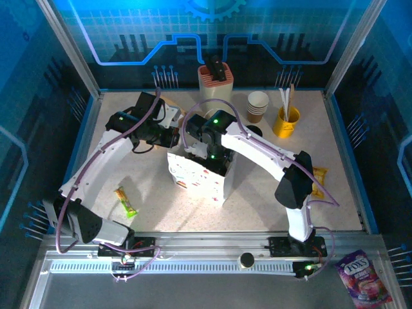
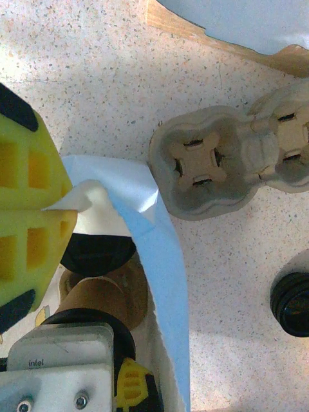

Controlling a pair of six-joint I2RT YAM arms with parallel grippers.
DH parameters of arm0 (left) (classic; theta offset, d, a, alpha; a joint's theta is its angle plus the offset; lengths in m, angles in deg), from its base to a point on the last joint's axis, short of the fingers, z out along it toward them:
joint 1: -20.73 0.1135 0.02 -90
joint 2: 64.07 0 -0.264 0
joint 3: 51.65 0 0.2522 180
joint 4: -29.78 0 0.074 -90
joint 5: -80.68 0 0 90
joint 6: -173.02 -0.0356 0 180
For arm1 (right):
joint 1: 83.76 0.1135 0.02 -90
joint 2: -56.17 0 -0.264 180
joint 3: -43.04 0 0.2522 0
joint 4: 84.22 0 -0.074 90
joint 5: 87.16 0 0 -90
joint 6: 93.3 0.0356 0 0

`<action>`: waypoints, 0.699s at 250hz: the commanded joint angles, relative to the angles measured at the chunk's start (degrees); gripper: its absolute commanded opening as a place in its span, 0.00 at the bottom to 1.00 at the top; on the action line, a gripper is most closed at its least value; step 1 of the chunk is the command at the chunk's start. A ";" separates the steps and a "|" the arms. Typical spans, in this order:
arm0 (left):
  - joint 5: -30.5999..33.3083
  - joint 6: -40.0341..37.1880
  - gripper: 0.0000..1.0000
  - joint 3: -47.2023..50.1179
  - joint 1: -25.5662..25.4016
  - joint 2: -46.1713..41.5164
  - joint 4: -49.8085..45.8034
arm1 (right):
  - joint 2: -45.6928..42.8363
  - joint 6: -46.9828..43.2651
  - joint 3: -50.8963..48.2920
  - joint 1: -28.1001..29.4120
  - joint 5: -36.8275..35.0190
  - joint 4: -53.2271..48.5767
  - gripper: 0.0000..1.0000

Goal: Pack the takeout coffee

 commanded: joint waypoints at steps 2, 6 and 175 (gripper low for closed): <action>-0.84 -0.61 0.00 0.85 -0.11 -0.50 -0.73 | -1.85 0.49 -0.32 0.64 -0.11 -0.18 0.48; -0.82 -0.64 0.00 0.91 -0.05 -0.54 -0.71 | -1.83 0.50 -0.36 0.58 -0.10 -0.20 0.47; -0.99 -0.57 0.00 0.93 -0.08 -0.59 -0.71 | -2.72 0.63 -0.94 0.63 -0.48 -0.16 0.47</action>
